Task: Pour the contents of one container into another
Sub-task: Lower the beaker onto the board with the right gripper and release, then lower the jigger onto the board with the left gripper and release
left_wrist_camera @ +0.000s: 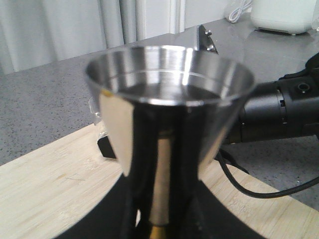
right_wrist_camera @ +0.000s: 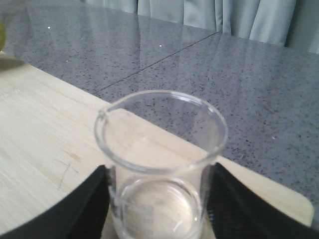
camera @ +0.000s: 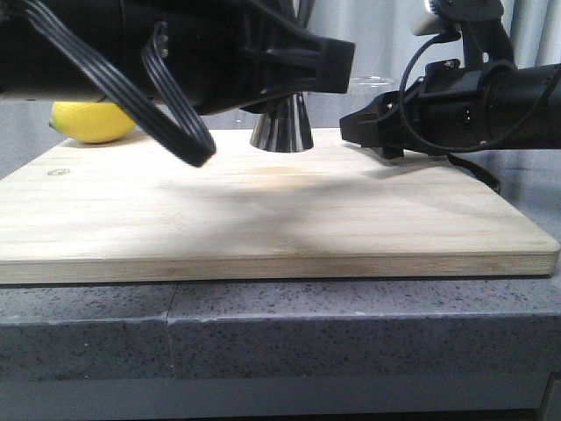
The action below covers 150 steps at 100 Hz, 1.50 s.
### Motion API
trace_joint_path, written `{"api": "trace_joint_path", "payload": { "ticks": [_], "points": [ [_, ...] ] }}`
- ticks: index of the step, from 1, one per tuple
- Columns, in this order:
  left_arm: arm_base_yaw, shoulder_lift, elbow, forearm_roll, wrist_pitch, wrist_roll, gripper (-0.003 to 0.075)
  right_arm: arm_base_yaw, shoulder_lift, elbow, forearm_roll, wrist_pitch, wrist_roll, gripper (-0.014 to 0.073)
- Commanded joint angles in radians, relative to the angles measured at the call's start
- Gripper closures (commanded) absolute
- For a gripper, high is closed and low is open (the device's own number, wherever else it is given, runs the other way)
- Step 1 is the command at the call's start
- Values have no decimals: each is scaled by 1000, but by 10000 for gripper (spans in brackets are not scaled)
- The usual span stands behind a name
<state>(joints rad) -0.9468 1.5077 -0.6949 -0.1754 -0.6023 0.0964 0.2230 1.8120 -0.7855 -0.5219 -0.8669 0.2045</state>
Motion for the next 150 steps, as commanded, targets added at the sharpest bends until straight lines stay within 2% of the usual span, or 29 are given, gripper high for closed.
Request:
{"api": "trace_joint_path", "payload": {
  "ticks": [1, 55, 79, 114, 150],
  "points": [
    [-6, -41, -28, 3, -100, -7, 739, -8, -40, -25, 15, -69, -1, 172],
    [-6, -41, -28, 3, -98, -7, 740, -8, -103, -25, 15, -37, -1, 163],
    [-6, -41, -28, 3, -98, -7, 740, -8, -111, -25, 17, 21, 79, 62],
    [-6, -41, -28, 3, -91, -7, 740, -8, -163, -29, 17, -38, 79, 62],
    [12, -41, -28, 3, -99, 4, 740, -8, -322, -145, 17, -38, 79, 62]
  ]
}}
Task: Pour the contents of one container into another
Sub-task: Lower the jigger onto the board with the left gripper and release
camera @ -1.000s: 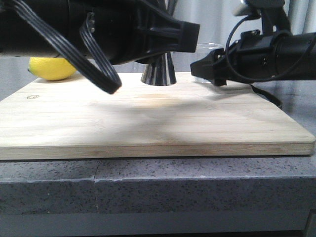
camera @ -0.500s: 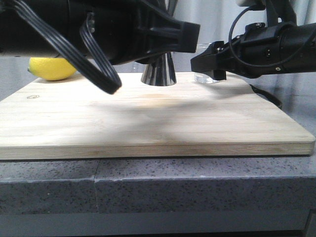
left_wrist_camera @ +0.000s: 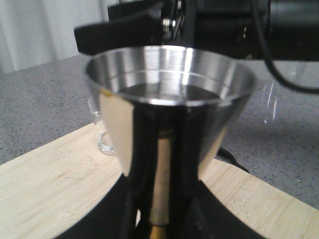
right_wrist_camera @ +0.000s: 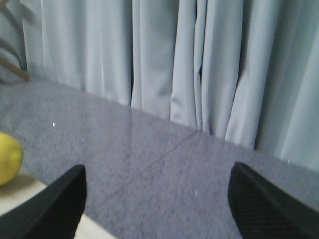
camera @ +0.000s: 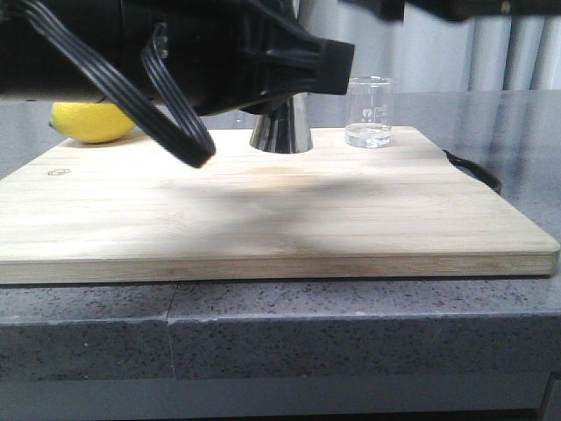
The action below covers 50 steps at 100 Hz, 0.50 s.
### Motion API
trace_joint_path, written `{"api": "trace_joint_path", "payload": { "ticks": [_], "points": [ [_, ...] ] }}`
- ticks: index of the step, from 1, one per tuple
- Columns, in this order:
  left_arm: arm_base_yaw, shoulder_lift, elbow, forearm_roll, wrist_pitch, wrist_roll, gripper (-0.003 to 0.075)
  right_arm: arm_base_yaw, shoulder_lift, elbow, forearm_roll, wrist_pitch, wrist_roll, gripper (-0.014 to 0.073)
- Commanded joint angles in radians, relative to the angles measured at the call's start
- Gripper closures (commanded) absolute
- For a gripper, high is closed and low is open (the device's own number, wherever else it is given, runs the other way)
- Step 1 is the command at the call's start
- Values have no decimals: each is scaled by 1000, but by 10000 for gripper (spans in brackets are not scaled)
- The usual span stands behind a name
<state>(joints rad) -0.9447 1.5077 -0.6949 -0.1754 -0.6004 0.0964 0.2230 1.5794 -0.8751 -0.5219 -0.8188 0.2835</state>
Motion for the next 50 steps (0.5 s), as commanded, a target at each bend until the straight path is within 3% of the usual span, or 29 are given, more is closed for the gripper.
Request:
{"api": "trace_joint_path", "payload": {
  "ticks": [1, 50],
  "points": [
    [12, -41, -28, 3, -101, 4, 740, -8, -98, -59, 17, -86, 0, 62],
    [212, -36, -28, 47, -154, 4, 740, -8, -432, -85, 17, -88, 0, 62]
  ]
}}
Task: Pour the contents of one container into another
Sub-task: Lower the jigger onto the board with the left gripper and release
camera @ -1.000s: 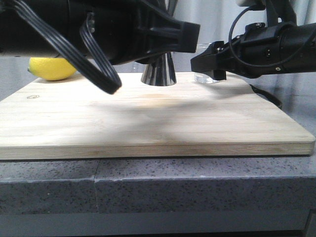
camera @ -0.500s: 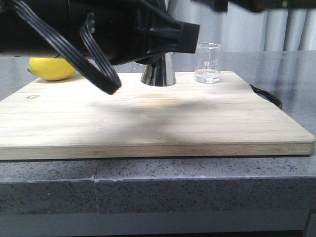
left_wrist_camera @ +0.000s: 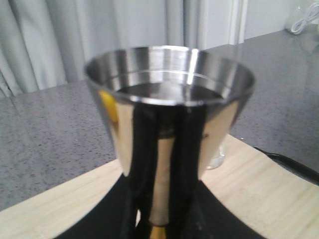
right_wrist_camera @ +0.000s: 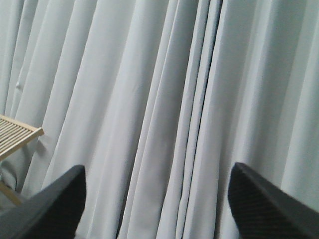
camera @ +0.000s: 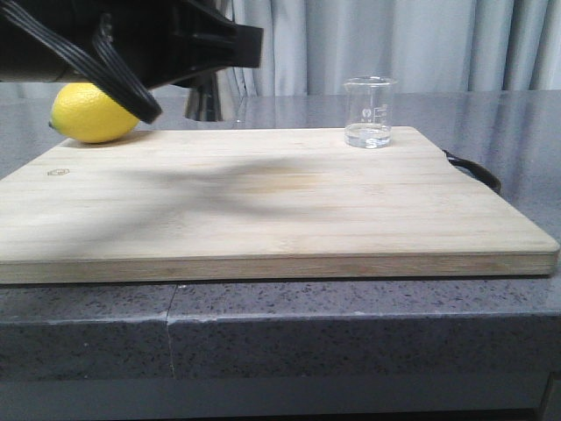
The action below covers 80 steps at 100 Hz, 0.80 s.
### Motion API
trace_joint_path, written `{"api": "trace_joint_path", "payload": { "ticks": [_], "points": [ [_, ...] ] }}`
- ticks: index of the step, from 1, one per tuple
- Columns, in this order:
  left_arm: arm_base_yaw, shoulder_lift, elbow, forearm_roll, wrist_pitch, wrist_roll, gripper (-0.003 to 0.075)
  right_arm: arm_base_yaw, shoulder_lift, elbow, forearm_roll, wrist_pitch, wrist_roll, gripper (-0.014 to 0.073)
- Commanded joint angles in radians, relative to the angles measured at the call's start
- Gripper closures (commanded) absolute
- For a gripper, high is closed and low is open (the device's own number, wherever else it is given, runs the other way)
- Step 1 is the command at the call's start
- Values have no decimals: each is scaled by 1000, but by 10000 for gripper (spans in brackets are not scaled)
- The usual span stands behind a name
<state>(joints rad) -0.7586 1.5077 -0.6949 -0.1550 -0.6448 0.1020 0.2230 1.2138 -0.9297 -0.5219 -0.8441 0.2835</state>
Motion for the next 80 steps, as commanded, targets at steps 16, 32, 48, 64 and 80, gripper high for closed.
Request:
{"api": "trace_joint_path", "payload": {
  "ticks": [16, 32, 48, 64, 80],
  "points": [
    [59, -30, -10, 32, -131, -3, 740, -8, -133, -31, 17, -61, 0, 62],
    [66, 2, 36, 27, -234, -27, 740, -8, -181, -31, 17, -54, 0, 62],
    [66, 54, 72, 27, -310, -64, 740, -8, -198, -31, 17, -39, 0, 62],
    [66, 84, 87, 21, -330, -102, 740, -8, -200, -31, 17, -27, 0, 63],
    [66, 117, 93, 21, -342, -137, 739, -8, -200, -31, 17, -12, 0, 63]
  ]
}}
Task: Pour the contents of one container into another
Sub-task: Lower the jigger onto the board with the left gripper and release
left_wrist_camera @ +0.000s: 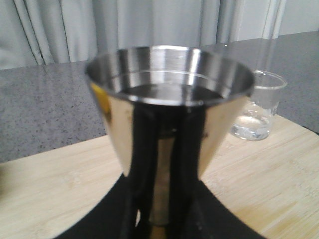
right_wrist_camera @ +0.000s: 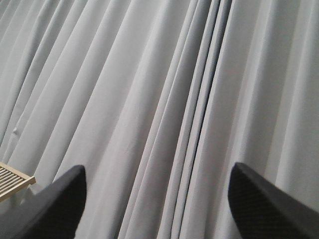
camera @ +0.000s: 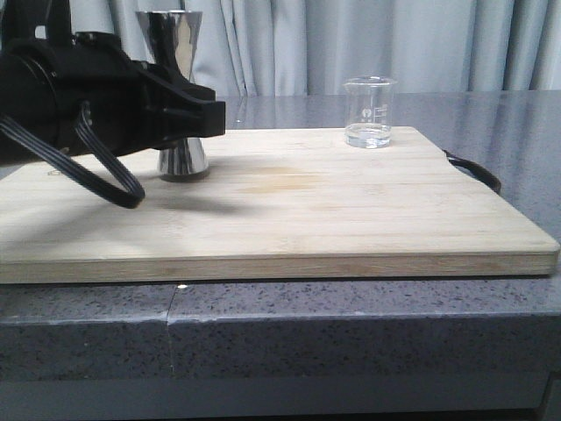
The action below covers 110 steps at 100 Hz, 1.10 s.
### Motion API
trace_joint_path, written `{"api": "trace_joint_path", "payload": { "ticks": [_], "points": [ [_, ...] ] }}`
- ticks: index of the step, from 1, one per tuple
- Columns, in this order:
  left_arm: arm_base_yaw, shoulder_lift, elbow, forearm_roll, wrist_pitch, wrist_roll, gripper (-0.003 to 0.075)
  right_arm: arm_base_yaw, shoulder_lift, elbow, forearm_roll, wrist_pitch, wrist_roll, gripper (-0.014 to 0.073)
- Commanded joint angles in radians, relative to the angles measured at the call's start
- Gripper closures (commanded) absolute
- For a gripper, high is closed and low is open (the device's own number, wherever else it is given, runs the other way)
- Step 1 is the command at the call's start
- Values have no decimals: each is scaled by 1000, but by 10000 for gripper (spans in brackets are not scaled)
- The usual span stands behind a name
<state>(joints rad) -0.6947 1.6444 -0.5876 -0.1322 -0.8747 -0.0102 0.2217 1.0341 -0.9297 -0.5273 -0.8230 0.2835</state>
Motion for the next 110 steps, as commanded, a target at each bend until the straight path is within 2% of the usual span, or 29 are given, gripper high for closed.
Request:
{"api": "trace_joint_path", "payload": {
  "ticks": [1, 64, 71, 93, 110],
  "points": [
    [2, -17, -15, -2, -112, -25, 740, -7, -20, -31, 22, -33, 0, 62],
    [2, 25, -9, -34, -142, -27, 731, -7, -20, -31, 22, -32, 0, 63],
    [2, 25, -9, -34, -142, -27, 688, -7, -20, -31, 22, -32, 0, 63],
    [2, 25, -9, -34, -142, -27, 457, -7, -20, -31, 22, -32, 0, 63],
    [2, 25, -9, -34, -142, -27, 366, -7, -20, -31, 22, -32, 0, 63]
  ]
}}
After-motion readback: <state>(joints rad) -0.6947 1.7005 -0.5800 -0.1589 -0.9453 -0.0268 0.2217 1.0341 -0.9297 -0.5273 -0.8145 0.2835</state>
